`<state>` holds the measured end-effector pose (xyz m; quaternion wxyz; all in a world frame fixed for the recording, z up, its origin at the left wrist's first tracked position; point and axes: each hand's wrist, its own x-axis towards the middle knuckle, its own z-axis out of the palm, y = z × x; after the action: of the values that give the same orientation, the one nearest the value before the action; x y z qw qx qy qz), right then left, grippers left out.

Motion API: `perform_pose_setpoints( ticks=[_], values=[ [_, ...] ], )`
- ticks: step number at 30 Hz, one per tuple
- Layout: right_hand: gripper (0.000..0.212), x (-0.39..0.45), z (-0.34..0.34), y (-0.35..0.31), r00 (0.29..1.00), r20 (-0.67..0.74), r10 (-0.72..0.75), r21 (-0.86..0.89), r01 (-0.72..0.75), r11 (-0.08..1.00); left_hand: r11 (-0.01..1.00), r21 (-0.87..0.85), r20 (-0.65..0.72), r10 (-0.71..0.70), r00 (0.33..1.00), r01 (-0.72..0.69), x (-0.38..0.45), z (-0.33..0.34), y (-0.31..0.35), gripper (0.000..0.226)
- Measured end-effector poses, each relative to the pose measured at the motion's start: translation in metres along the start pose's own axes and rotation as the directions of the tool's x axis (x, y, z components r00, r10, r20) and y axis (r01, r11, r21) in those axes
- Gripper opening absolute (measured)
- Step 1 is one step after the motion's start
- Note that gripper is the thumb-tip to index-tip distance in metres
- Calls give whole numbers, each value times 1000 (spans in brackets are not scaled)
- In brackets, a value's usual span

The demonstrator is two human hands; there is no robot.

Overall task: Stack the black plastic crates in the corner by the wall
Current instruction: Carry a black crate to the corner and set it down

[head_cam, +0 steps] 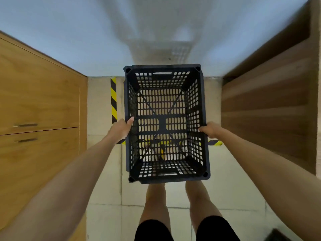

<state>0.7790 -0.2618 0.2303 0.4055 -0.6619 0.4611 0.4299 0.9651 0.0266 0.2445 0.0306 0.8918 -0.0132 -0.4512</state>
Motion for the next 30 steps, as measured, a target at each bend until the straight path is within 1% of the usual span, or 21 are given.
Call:
perform_pose_setpoints(
  ticks=[2, 4, 6, 8, 11, 13, 16, 19, 20, 22, 27, 30],
  values=[
    [25, 24, 4, -1, 1000, 0, 13, 10, -13, 1000, 999, 49, 9, 14, 1000, -15, 26, 6, 6, 66],
    [24, 51, 7, 0, 1000, -1, 20, 32, -20, 999, 996, 83, 9, 34, 999, -35, 56, 14, 8, 67],
    [28, 77, 10, 3, 999, 11, 36, 44, -37, 998, 993, 98, 12, 63, 998, -64, 86, 21, 11, 69],
    [28, 97, 12, 4, 999, 5, 39, 40, -39, 998, 989, 128, 8, 78, 997, -79, 111, 30, 15, 69],
    [22, 121, 13, 3, 999, -19, 43, 37, -42, 998, 989, 126, 8, 71, 997, -72, 136, 41, 27, 57],
    [22, 134, 12, 4, 998, -30, 63, 41, -61, 997, 993, 111, 29, 45, 999, -48, 148, 47, 35, 48],
    [13, 151, 11, 6, 995, -39, 93, 53, -91, 994, 995, 93, 62, 28, 998, -33, 167, 59, 43, 45],
    [35, 170, 14, 10, 991, -36, 126, 57, -123, 991, 990, 140, 79, 17, 997, -28, 186, 71, 45, 41],
    [39, 175, 15, 10, 990, -40, 132, 53, -130, 990, 988, 154, 74, 12, 997, -23, 193, 76, 46, 39],
    [42, 186, 17, 9, 990, -47, 130, 55, -127, 990, 990, 144, 68, -2, 998, -8, 204, 84, 50, 38],
    [43, 215, 16, 1, 992, -49, 120, 83, -115, 990, 999, 27, 54, -22, 998, 21, 234, 93, 56, 36],
    [43, 231, 14, -5, 992, -80, 98, 73, -92, 993, 999, -23, 34, -30, 999, 30, 249, 94, 58, 36]
  ],
)
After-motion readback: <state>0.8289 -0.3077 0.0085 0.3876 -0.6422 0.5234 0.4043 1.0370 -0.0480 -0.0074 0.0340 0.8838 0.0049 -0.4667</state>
